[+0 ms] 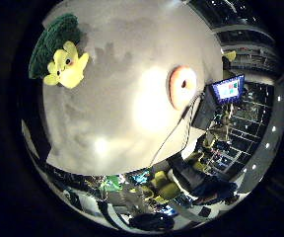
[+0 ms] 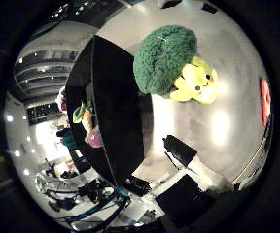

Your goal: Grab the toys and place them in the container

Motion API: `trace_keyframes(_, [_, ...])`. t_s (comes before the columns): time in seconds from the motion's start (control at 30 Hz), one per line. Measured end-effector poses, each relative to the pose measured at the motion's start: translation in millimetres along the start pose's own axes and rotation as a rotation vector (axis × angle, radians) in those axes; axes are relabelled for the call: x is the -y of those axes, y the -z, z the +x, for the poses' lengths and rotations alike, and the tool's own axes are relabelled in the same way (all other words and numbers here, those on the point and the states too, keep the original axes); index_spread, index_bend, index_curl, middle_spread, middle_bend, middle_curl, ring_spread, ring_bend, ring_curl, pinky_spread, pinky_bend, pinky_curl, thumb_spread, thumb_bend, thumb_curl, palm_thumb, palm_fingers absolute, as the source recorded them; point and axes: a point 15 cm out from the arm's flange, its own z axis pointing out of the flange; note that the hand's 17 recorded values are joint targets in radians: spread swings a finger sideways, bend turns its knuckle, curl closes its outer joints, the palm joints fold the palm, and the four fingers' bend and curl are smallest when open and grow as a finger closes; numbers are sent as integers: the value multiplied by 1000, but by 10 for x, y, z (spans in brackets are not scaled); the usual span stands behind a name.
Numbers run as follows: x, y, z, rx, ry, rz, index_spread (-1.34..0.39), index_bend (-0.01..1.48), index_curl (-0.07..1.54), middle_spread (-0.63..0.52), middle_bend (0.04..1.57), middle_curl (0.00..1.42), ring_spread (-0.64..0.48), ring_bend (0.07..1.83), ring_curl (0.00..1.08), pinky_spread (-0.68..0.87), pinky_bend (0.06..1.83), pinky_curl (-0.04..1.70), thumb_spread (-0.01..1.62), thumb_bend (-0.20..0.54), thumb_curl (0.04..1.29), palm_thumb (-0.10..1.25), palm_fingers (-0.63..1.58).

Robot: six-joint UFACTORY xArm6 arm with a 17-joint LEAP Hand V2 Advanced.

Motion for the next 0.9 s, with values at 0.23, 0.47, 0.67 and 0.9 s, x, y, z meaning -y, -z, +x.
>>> trace_keyframes(0.23, [238,-243,-95,-38,66,-33,-456,133,189,98,165,255,173,315,273,344,468,326,947,-24,398,848,-82])
trace_keyframes(0.47, [378,-492,-220,-56,113,-74,-452,136,186,94,178,253,173,301,267,345,456,324,935,-22,411,865,-69])
trace_keyframes(0.67, [331,-667,-214,-80,138,-138,-413,161,213,45,238,290,143,307,265,342,429,310,917,-25,415,873,89])
trace_keyframes(0.9, [279,-686,-55,-81,123,-142,-418,156,218,-146,460,368,-141,678,345,10,550,309,906,-22,419,890,888])
